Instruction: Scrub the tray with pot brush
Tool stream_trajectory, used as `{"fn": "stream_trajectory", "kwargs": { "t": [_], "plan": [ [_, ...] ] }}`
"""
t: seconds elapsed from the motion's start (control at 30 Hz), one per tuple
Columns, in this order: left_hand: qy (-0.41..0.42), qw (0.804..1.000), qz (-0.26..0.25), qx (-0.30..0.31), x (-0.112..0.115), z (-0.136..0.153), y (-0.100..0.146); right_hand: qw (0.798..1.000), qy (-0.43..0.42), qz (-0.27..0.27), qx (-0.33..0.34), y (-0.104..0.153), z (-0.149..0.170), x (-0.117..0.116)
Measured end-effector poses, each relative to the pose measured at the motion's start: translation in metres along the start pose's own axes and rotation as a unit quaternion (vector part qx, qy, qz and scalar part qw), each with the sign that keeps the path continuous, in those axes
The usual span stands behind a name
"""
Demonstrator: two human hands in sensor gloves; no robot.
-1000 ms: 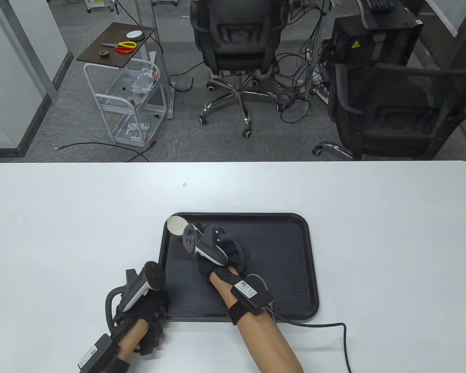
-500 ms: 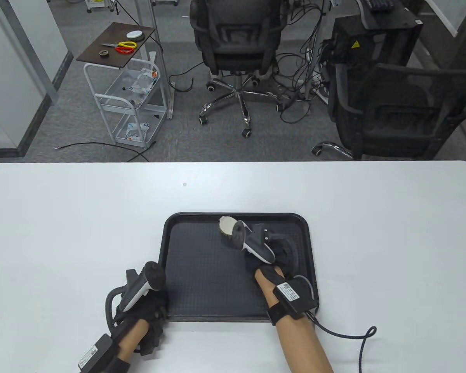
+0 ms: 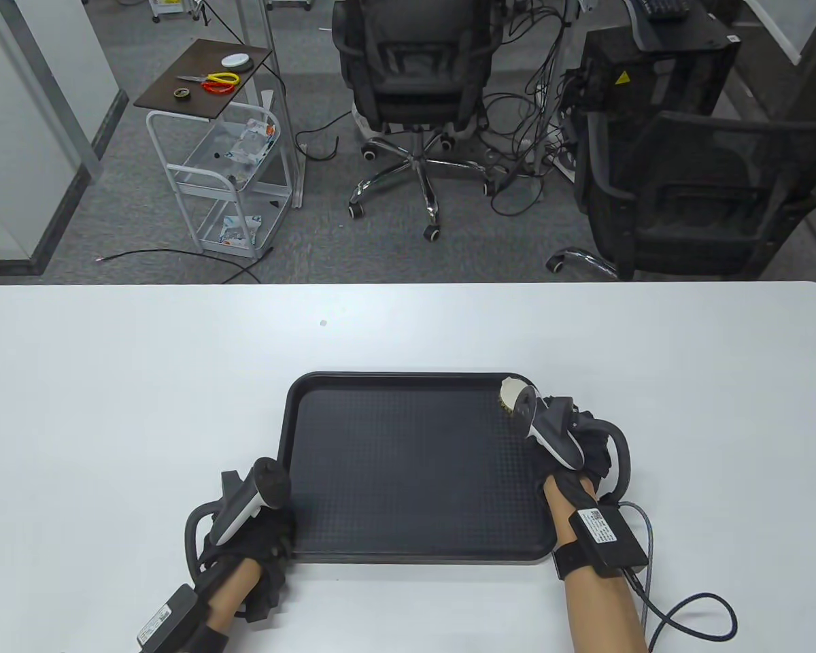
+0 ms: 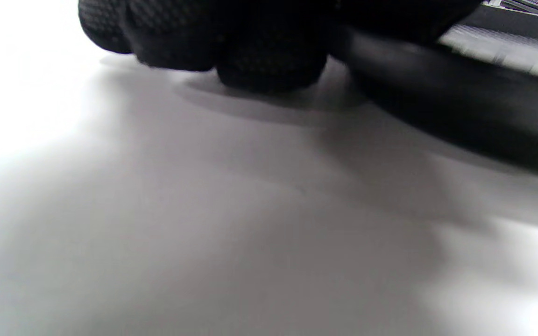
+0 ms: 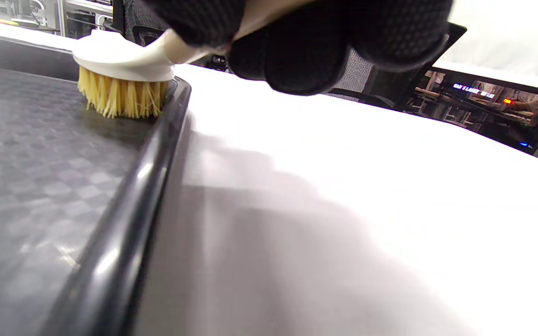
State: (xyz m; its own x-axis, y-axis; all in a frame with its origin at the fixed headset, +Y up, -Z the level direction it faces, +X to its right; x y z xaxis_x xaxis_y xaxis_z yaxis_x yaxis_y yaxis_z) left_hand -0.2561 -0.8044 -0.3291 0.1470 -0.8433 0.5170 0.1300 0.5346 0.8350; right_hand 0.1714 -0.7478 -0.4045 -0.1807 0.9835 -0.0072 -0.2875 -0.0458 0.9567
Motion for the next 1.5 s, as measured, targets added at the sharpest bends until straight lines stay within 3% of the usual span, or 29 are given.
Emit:
{"fn": "stream_trajectory", "kwargs": {
  "t": [0.2, 0.47, 0.67, 0.87, 1.0, 1.17, 1.5],
  "plan": [
    [-0.001, 1.0, 0.001, 0.0, 0.0, 0.0, 0.0, 0.999, -0.028, 0.001, 0.017, 0.008, -0.028, 0.015],
    [-0.001, 1.0, 0.002, 0.0, 0.0, 0.0, -0.001, 0.989, -0.065, 0.014, 0.13, 0.042, -0.121, 0.04],
    [-0.002, 1.0, 0.001, -0.001, 0.001, 0.0, 0.0, 0.976, -0.095, 0.0, 0.193, 0.068, -0.19, 0.042],
    [-0.003, 1.0, 0.001, -0.001, 0.001, 0.0, -0.001, 0.972, -0.096, -0.019, 0.212, 0.077, -0.222, 0.034],
    [-0.003, 1.0, 0.001, -0.001, 0.001, 0.0, -0.001, 0.972, -0.099, -0.016, 0.21, 0.075, -0.218, 0.028],
    [-0.003, 1.0, 0.0, -0.001, 0.001, 0.0, -0.001, 0.975, -0.087, -0.004, 0.204, 0.067, -0.187, 0.024],
    [-0.003, 1.0, 0.0, -0.001, 0.001, 0.0, -0.001, 0.994, -0.038, -0.023, 0.097, 0.032, -0.058, 0.009]
  ]
}}
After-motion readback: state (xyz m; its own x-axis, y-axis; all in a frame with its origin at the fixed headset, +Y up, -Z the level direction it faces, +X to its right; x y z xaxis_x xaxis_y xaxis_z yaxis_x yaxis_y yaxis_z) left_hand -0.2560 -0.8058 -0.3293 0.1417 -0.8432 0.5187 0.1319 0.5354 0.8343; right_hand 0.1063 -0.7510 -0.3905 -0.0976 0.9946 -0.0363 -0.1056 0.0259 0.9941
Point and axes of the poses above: the tracker on the back of each hand, its own z axis roughly to the little-finger side, its own y axis roughly from the fingertips to the wrist, x = y × z, the point moved 2 cm from there along -y, roughly from the wrist to the fingertips, and after that the axes turned 6 degrees about z, right-handed, at the moved point
